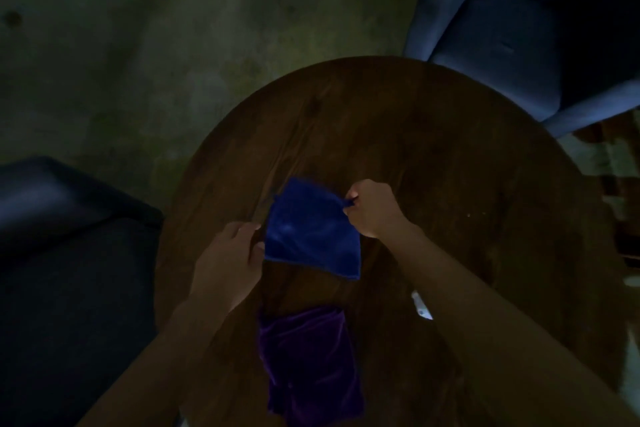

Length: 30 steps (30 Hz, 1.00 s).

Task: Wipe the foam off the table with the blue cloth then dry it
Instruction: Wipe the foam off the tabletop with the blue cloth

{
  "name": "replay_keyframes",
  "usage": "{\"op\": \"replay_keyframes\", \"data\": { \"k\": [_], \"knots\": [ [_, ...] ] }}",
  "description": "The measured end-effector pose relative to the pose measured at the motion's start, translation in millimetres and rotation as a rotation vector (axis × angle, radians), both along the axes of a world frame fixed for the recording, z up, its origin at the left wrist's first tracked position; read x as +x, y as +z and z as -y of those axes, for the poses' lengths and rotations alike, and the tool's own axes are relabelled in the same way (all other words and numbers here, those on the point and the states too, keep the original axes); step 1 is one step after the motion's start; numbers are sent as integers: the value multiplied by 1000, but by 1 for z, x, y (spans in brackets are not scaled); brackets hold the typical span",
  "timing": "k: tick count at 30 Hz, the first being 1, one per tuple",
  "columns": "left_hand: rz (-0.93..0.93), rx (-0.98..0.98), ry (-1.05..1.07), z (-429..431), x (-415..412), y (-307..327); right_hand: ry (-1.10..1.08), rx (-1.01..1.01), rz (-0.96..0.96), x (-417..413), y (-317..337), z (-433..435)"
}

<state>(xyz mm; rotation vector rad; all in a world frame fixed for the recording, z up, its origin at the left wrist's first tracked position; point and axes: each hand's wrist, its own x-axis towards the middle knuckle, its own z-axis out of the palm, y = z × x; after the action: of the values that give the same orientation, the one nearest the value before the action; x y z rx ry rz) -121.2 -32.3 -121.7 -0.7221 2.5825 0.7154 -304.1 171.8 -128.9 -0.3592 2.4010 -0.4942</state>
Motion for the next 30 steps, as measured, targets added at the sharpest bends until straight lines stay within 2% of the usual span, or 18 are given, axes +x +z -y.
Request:
{"op": "replay_keyframes", "data": {
  "k": [9,12,15,17,19,21,24,27,30],
  "knots": [
    [-23,-118,-288,-100,-71,-8,-221,112,-140,-53,6,-141],
    [-12,-149,-355,-125,-84,-21,-368,139,-175,-68,5,-185],
    [-4,-213,-382,-140,-85,-39,-502,143,-303,-72,3,-221],
    [-4,-253,-365,-144,-82,-51,-518,116,-396,-65,0,-230],
    [-22,-276,-347,-145,-78,-59,-404,80,-441,-52,-7,-225],
    [-50,-297,-341,-144,-76,-63,-169,82,-457,-39,-18,-213],
    [-82,-330,-353,-144,-76,-69,122,193,-428,-30,-42,-197],
    [-112,-354,-367,-143,-76,-76,154,250,-468,-33,-59,-193],
    [-127,-380,-359,-143,-75,-81,228,205,-527,-40,-67,-198]
  ]
}}
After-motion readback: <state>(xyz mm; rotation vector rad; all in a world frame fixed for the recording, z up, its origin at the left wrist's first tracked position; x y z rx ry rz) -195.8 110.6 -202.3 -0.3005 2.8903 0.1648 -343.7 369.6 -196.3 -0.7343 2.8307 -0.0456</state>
